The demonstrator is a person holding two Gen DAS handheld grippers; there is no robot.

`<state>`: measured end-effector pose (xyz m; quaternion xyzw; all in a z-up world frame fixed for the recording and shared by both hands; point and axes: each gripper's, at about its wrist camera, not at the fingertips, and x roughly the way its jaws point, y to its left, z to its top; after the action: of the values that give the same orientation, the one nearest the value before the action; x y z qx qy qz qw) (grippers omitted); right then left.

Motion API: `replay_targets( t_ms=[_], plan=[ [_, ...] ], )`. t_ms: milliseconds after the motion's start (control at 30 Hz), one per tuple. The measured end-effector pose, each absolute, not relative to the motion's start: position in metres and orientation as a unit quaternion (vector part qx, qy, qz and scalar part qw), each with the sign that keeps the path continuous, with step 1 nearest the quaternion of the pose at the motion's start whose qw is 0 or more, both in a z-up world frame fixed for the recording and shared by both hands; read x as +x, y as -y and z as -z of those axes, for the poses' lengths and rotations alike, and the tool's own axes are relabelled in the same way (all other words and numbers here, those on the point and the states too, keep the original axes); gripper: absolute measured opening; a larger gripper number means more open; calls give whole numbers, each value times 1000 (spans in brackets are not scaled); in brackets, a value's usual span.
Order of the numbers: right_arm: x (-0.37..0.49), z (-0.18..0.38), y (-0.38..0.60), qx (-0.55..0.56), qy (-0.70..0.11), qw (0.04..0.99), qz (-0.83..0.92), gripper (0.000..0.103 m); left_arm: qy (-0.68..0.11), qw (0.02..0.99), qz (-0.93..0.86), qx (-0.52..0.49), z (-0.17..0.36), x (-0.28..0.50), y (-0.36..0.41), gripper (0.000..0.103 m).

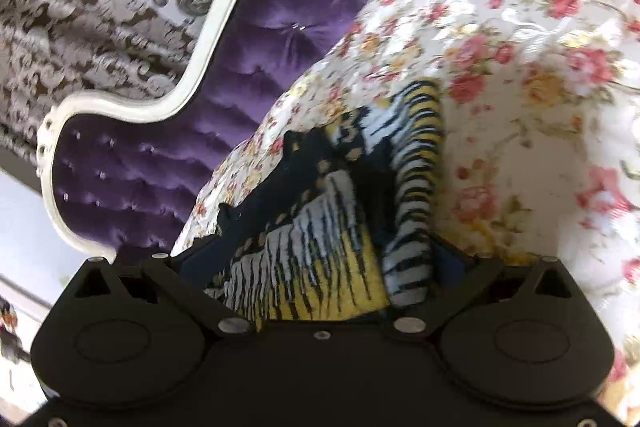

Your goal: Fold small clothes

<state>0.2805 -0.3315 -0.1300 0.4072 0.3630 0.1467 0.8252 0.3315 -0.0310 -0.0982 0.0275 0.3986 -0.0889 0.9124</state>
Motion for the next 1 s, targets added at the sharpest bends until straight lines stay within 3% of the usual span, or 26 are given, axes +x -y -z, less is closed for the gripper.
replay_targets(
  t_ms=[267,300,333,400,800,1000],
  plan=[
    [281,130,323,390,-350,837,-161,102,-397,913,88,25,99,331,31,82],
    [280,130,322,387,-353,836,-161,88,-398,913,88,25,99,331,31,82],
    [281,131,321,388,-360,833,-161,63,-398,913,88,25,99,331,31,82],
    [281,134,318,389,-372,829,-151,38,-398,913,87,25,99,331,31,82],
    [269,101,310,363,-334,856,-154,36,-406,907,104,-35,79,309,22,76],
    [268,97,308,358,-333,858,-153,36,-420,899,126,-9,90,271,29,76]
  ],
)
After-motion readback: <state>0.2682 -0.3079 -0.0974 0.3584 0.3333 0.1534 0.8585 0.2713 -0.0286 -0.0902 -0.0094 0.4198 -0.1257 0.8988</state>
